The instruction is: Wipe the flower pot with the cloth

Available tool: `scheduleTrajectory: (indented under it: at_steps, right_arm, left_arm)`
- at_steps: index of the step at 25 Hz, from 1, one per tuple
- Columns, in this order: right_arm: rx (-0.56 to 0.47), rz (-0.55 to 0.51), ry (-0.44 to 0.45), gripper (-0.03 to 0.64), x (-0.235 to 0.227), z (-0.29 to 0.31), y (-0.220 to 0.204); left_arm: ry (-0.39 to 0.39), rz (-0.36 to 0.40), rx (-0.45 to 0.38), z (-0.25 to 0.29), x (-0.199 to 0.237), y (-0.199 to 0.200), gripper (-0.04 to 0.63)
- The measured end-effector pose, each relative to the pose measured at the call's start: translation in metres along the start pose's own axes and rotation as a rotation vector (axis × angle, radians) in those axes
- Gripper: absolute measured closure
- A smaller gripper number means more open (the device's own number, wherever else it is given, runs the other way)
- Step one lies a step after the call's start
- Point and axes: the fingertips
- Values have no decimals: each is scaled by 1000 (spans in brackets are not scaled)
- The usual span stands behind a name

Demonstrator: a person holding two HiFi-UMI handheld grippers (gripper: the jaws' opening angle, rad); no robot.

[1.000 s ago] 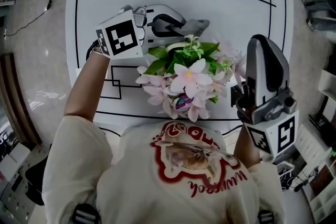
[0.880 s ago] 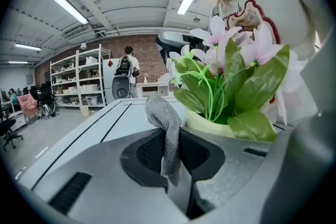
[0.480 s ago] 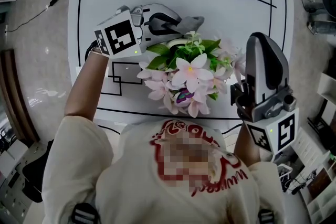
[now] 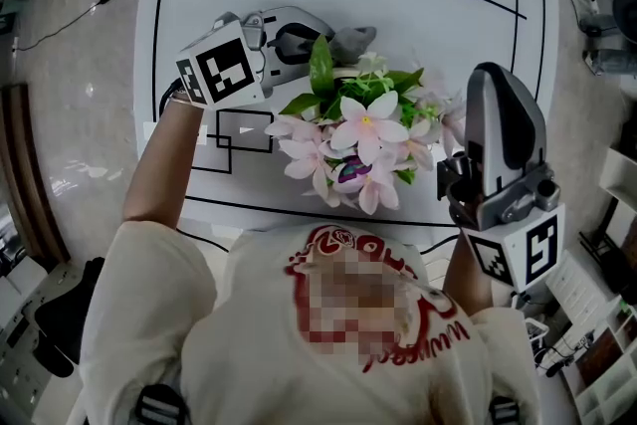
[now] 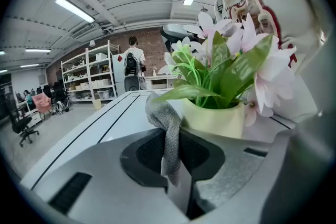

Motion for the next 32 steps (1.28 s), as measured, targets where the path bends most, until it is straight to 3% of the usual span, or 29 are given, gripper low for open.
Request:
scheduleTrajectory:
  at_steps: [32]
  right_arm:
    - [-22,-19,83,617,24,-16,14]
  left_arm:
    - [192,-53,97,-21,-13,-20,538]
Point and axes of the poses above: the fingertips, and each gripper's own axes: z forward along the fingers, x to its left, y out of its top, and after that the axes turned 10 degrees about y, right-handed
